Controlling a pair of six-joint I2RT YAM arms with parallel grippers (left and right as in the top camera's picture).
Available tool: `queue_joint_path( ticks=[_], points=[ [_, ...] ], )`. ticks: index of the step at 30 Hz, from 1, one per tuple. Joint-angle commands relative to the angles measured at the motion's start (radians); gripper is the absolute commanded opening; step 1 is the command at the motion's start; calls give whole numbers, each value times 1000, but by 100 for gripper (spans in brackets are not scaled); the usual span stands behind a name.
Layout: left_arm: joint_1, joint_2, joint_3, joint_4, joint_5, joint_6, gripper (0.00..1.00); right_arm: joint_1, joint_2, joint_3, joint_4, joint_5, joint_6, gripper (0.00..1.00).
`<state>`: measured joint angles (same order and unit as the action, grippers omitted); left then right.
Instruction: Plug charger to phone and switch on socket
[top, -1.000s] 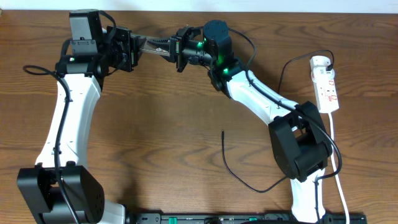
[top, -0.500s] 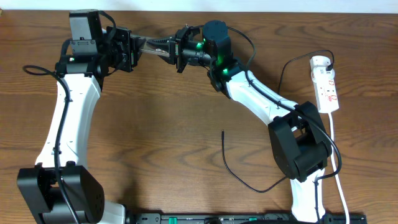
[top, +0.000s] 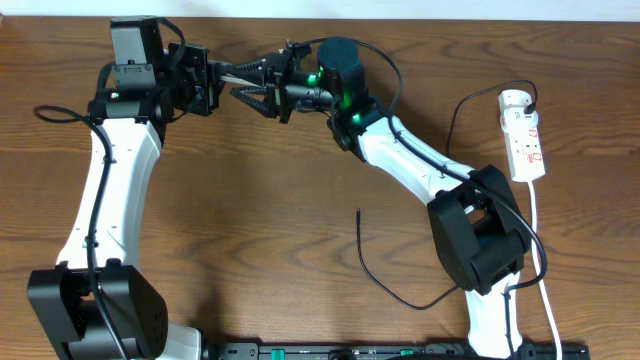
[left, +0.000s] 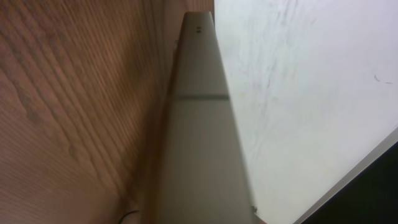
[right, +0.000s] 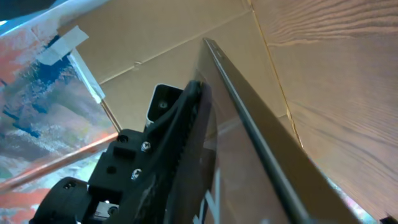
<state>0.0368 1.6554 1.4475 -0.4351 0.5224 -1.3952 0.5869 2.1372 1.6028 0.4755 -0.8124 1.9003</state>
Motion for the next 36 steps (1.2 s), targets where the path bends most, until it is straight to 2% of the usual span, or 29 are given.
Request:
queue_joint_path(
  ticks=[1,8,11,19,25,30,33,36],
  points=[
    [-12,-2,10,10,45,-16,7,28,-14,19,4,-32,-36,47],
    [-11,-1,10,10,44,-2,8,18,-14,19,6,-32,-78,89],
    [-8,-2,10,10,40,13,7,7,-14,19,7,-32,-104,99],
    [39,-2,10,-28,34,84,7,-50,-14,19,7,-55,-183,99],
    [127,-2,10,-100,63,195,7,-128,-14,19,6,-97,-245,99],
    [224,-2,10,-102,217,274,7,-199,-14,19,3,-154,-383,99],
    [276,-2,10,-90,337,344,8,-230,-14,19,2,-213,-534,99],
    [323,-1,10,-40,513,501,7,-263,-14,19,-68,-290,-691,99]
  ],
)
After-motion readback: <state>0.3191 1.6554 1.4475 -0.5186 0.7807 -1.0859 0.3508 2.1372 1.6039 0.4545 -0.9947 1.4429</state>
